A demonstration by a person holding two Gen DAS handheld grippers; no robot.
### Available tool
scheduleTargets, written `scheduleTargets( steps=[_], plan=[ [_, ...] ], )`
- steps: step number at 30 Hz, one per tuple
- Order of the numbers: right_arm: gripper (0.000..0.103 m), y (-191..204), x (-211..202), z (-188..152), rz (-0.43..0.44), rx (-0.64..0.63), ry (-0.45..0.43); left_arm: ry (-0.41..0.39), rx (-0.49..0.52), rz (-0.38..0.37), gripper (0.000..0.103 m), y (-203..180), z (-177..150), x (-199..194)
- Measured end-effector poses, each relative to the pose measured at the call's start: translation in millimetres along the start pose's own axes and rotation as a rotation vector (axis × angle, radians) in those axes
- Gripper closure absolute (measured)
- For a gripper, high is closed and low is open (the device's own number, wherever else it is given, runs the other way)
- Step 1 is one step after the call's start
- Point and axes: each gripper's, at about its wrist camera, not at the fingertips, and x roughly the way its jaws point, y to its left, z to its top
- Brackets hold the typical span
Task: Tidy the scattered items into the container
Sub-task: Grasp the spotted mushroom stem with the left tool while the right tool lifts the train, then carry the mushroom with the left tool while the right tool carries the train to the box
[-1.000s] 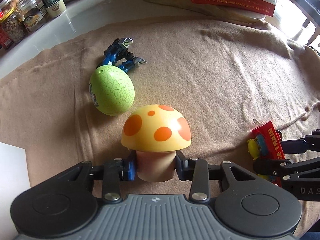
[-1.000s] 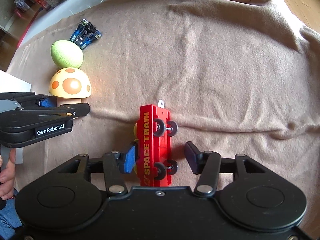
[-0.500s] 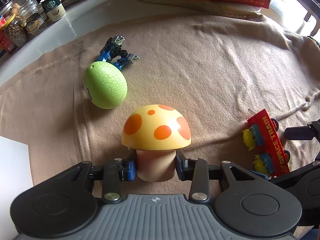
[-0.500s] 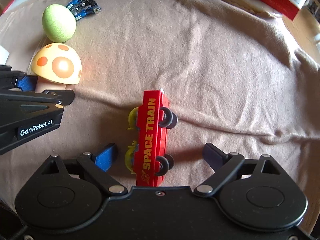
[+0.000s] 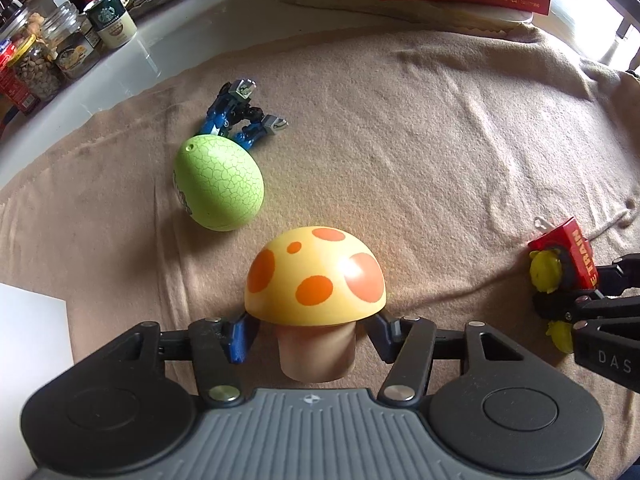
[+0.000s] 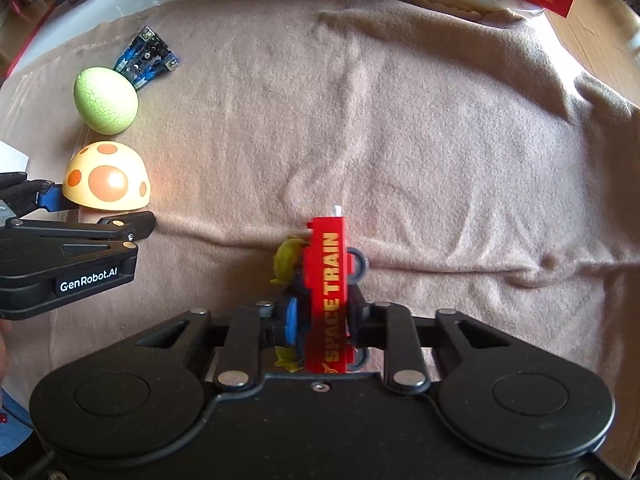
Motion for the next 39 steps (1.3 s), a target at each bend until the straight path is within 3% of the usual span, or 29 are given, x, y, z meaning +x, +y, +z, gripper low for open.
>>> scheduleTargets(
  steps=[4, 5, 6, 19, 30, 39],
  plan=[
    [0.080, -2.3, 0.8, 1.1, 0.018, 0.013, 0.003, 0.024, -0.043, -0.042, 0.049, 5.8, 1.8, 1.3],
    [0.080, -2.2, 1.0, 1.9, 0.020, 0.019, 0.005, 0.026, -0.053, -0.063, 0.062, 7.3, 2.2, 1.0],
    [0.080, 2.1, -0.4, 5.8, 0.021, 0.020, 0.005, 0.028, -0.059, -0.077, 0.064, 8.4, 2.7, 0.1],
    [0.080, -1.2, -19.2, 2.2, 0.052, 0.030, -0.010, 0.026, -0.028, -0.064, 0.064, 7.2, -3.7, -28.2],
    [0.080, 5.0, -27.5, 0.1, 0.059, 0.017, -0.031, -0.012, -0.020, -0.067, 0.064, 23.1, -25.7, -99.6],
    [0.080, 22.6, -31.3, -1.8, 0.064, -0.009, -0.042, -0.075, -0.096, -0.002, 0.064, 87.7, -41.3, -186.4]
  ],
)
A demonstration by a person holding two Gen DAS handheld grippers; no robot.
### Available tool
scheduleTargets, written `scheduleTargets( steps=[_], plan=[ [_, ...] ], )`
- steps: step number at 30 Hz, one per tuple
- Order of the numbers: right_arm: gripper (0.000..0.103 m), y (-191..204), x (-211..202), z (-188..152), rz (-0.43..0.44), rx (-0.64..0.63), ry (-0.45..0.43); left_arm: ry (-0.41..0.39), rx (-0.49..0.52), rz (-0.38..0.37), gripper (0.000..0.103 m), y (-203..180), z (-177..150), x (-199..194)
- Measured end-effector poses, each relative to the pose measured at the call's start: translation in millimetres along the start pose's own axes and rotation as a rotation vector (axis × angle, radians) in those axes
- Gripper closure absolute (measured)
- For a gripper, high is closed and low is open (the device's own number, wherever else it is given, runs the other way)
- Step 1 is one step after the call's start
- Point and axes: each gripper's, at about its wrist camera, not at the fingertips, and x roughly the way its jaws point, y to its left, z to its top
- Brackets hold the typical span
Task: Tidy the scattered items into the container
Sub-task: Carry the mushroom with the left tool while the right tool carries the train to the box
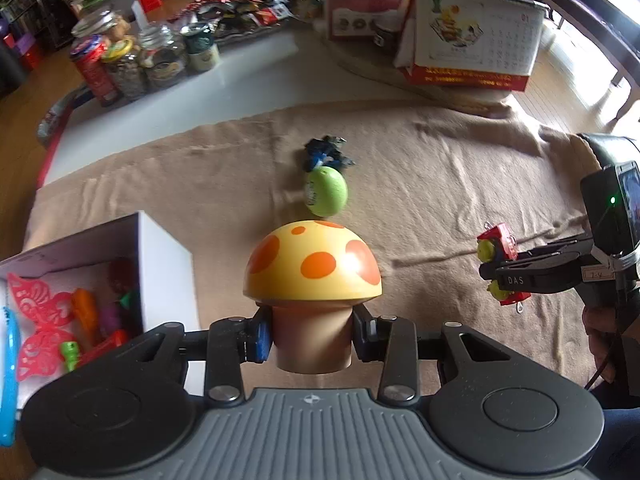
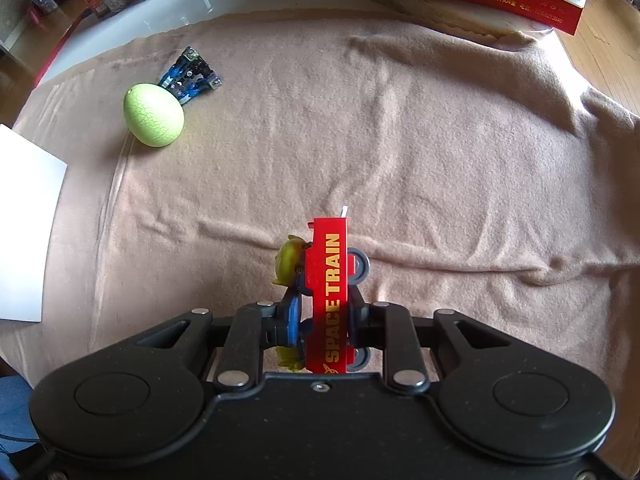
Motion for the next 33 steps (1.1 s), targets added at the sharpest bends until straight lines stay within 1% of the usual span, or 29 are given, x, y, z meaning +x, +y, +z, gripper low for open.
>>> scheduleTargets(
  steps=[3, 8, 11, 14, 16, 20, 27, 30, 33],
  plan=[
    [0.080, 9.6, -4.9, 1.3, 0.019, -0.012, -0.013, -0.018, -0.042, 0.059, 0.064, 28.9, -0.3, -24.9],
    [0.080, 34.9, -21.6, 6.1, 0.060, -0.067, -0.058, -0.030, -0.137, 0.116, 0.064, 80.1, -10.1, -56.5],
    [0.080, 51.4, -37.0, 10.9, 0.131, -0.076, -0.090, -0.029, -0.204, 0.130, 0.064, 111.9, -18.9, -65.3],
    [0.080, 73.9, -52.0, 16.6, 0.168, -0.097, -0.122, -0.026, -0.244, 0.155, 0.064, 138.0, -27.3, -68.3],
    [0.080, 91.3, -60.3, 20.8, 0.187, -0.117, -0.126, -0.017, -0.261, 0.161, 0.064, 155.2, -33.3, -67.8],
    [0.080, 140.8, -80.8, 32.2, 0.188, -0.200, -0.135, -0.020, -0.282, 0.175, 0.064, 187.2, -41.1, -70.2],
    [0.080, 245.3, -114.3, 56.8, 0.211, -0.351, -0.153, -0.019, -0.313, 0.218, 0.064, 235.6, -51.3, -72.6],
    [0.080, 287.5, -122.1, 66.4, 0.231, -0.392, -0.148, -0.011, -0.337, 0.222, 0.064, 252.1, -56.2, -68.8],
    [0.080, 321.4, -121.8, 74.6, 0.251, -0.414, -0.134, 0.001, -0.358, 0.227, 0.064, 266.6, -61.4, -60.5]
  ],
)
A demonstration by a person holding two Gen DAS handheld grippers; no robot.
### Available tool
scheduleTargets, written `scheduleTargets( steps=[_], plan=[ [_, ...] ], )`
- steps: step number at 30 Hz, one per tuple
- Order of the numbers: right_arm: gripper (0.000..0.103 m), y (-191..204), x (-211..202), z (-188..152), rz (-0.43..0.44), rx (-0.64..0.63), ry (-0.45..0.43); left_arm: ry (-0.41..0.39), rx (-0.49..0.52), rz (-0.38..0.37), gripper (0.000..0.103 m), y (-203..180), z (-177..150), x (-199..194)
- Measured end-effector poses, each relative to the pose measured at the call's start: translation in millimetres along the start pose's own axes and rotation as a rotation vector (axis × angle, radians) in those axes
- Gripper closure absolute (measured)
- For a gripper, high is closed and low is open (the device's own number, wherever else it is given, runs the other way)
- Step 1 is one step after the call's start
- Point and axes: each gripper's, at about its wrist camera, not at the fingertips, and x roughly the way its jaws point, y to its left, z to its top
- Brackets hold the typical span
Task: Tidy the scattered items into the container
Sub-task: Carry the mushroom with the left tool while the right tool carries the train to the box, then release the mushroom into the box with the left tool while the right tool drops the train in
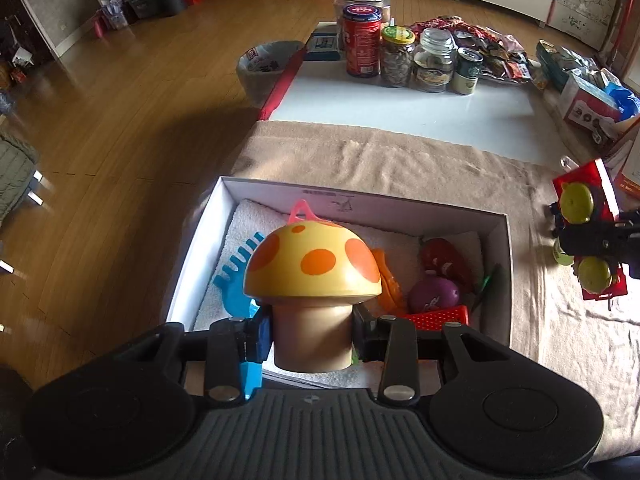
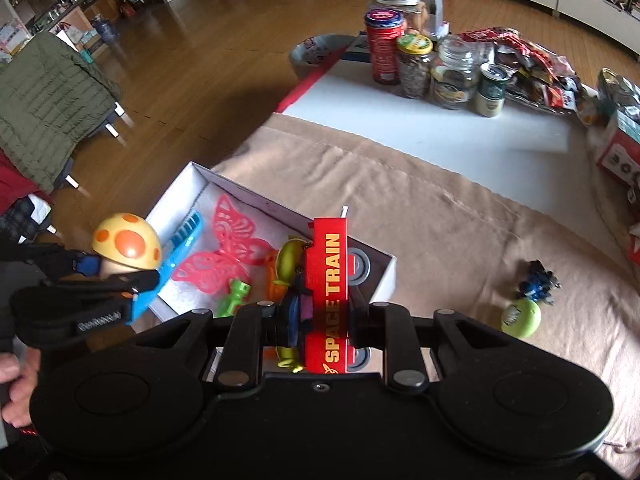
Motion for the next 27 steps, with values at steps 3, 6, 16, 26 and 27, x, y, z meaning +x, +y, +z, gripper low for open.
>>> scheduleTargets(
  steps=[3, 6, 16, 26, 27],
  plan=[
    [0.080, 21.8, 11.8, 12.9, 0.002, -0.021, 0.016, 0.013, -0.024, -0.005, 0.064, 10.8, -2.5, 12.3],
    [0.080, 36.1, 25.6, 19.6, 0.013, -0.030, 0.044, 0.026, -0.034, -0.005, 0.064, 17.8, -5.9, 24.8],
    [0.080, 57.5, 61.5, 21.6, -0.015, -0.062, 0.116, 0.060, -0.058, -0.016, 0.064, 29.0, -10.3, 56.7],
    [0.080, 56.4, 71.1, 25.1, -0.035, -0.059, 0.131, 0.017, -0.066, 0.010, 0.056, 27.5, -9.5, 56.5],
    [0.080, 56.4, 71.7, 25.3, -0.035, -0.059, 0.132, 0.014, -0.069, 0.008, 0.053, 27.8, -10.0, 55.1]
  ],
)
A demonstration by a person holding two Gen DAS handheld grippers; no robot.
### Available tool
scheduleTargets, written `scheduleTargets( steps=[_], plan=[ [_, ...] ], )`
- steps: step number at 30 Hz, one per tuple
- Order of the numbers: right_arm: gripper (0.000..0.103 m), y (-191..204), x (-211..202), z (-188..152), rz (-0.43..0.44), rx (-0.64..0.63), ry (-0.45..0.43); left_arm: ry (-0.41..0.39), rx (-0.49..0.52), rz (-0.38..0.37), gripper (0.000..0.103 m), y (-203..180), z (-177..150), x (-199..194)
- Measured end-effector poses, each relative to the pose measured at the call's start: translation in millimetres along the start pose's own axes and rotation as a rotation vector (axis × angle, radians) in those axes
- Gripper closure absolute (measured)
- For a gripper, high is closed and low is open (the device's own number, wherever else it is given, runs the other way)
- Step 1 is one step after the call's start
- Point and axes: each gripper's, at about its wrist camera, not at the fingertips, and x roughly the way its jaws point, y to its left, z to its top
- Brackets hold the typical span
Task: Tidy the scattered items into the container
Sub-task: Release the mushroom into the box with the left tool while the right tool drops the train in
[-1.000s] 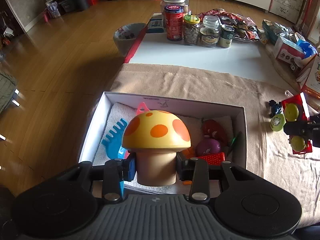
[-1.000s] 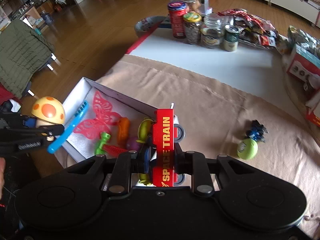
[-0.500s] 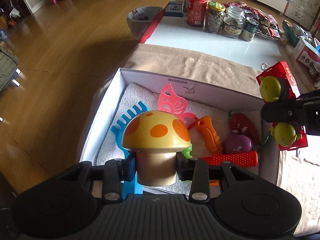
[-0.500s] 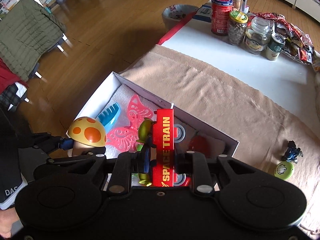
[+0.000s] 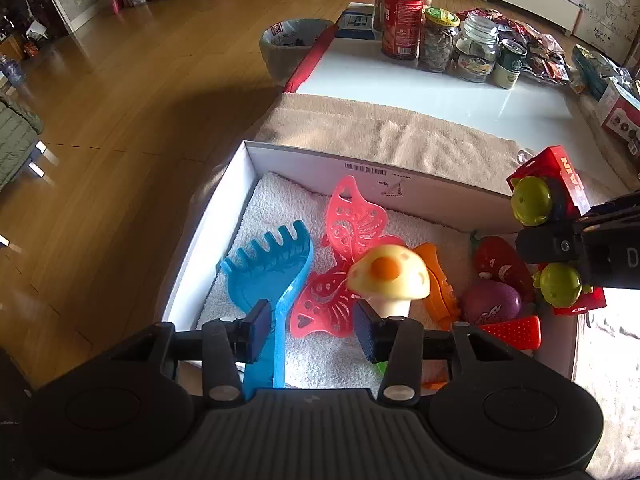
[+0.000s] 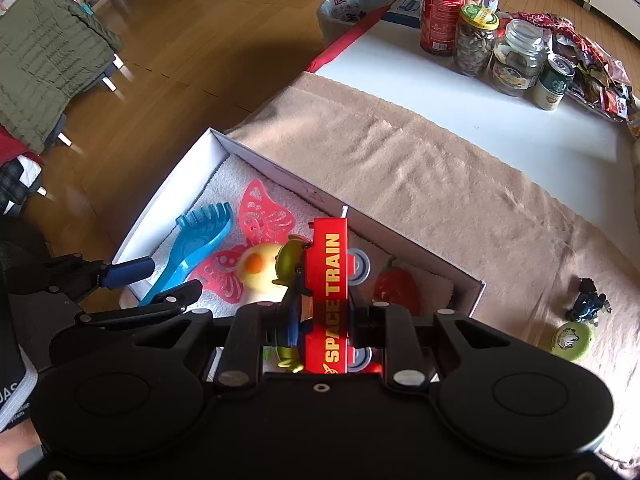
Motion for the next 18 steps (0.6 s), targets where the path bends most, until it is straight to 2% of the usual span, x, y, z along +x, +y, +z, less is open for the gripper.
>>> scheduleTargets(
  steps=[2, 10, 18],
  plan=[
    [0.080, -0.3, 2.2, 1.1, 0.003, -0.001, 0.004, -0.005, 0.007, 0.000, 0.050, -0.8, -2.1, -3.2],
    [0.080, 2.2, 11.0, 6.2, -0.002, 0.000, 0.015, 0.000, 0.073, 0.016, 0.050, -10.0, -16.0, -11.2],
    [0.080, 4.5, 16.9, 11.7, -0.017, 0.003, 0.020, 0.012, 0.075, 0.019, 0.050, -5.8, -19.0, -8.2]
  ],
)
